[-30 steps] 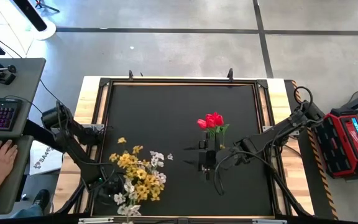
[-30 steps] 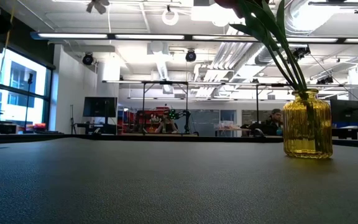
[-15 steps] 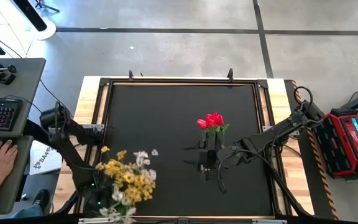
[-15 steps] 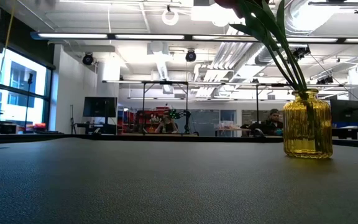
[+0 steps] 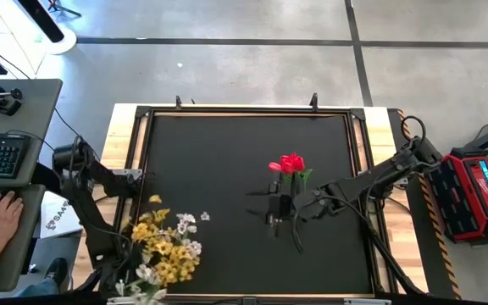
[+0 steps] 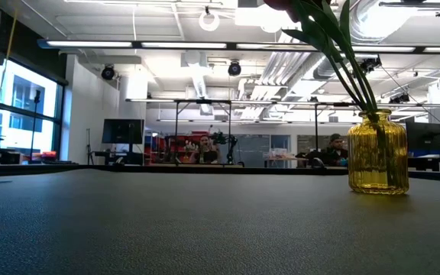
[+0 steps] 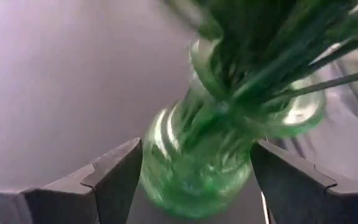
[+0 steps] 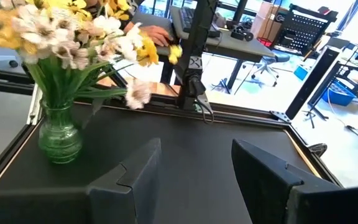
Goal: Sort flowers into vase by color
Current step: Move the yellow flower vase to the bottom right of the table
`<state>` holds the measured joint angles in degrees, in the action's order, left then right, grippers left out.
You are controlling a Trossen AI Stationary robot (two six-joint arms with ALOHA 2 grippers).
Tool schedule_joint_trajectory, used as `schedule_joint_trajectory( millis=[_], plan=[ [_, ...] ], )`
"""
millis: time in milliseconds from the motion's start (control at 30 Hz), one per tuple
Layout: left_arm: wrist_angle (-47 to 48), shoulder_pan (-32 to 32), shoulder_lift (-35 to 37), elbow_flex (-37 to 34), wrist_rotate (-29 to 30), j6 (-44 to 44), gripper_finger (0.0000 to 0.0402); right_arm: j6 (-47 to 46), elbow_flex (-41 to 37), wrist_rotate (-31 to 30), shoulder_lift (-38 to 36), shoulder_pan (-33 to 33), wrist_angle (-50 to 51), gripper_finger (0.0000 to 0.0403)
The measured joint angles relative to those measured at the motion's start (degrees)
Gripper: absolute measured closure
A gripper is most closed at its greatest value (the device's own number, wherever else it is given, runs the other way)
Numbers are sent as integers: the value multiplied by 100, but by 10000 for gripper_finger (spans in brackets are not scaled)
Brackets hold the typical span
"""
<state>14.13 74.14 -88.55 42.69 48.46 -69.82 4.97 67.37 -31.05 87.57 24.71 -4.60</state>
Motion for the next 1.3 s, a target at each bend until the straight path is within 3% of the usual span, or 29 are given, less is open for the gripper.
schedule_joint_trajectory(
  millis=[200, 400, 633, 867, 1000, 1300],
  plan=[
    [833, 12, 411, -1, -638, -930, 117, 0, 1, 6, 0, 2, 6, 222],
    [1147, -3, 748, -1, -933, -1288, 117, 0, 0, 22, 0, 2, 123, 222],
    [1724, -140, 950, -2, -1712, -2067, 118, 0, 0, 218, 0, 2, 142, 222],
    [3279, -277, 1035, 311, -2787, -2909, 159, 0, 0, 218, 0, 2, 145, 222],
    [4570, -294, 1040, 844, -2749, -2927, 199, 0, 1, 218, 0, 5, 166, 222],
    [7266, -297, 1040, 1602, -2037, -3856, 267, 23, 2, 265, 0, 7, 245, 222]
  ],
)
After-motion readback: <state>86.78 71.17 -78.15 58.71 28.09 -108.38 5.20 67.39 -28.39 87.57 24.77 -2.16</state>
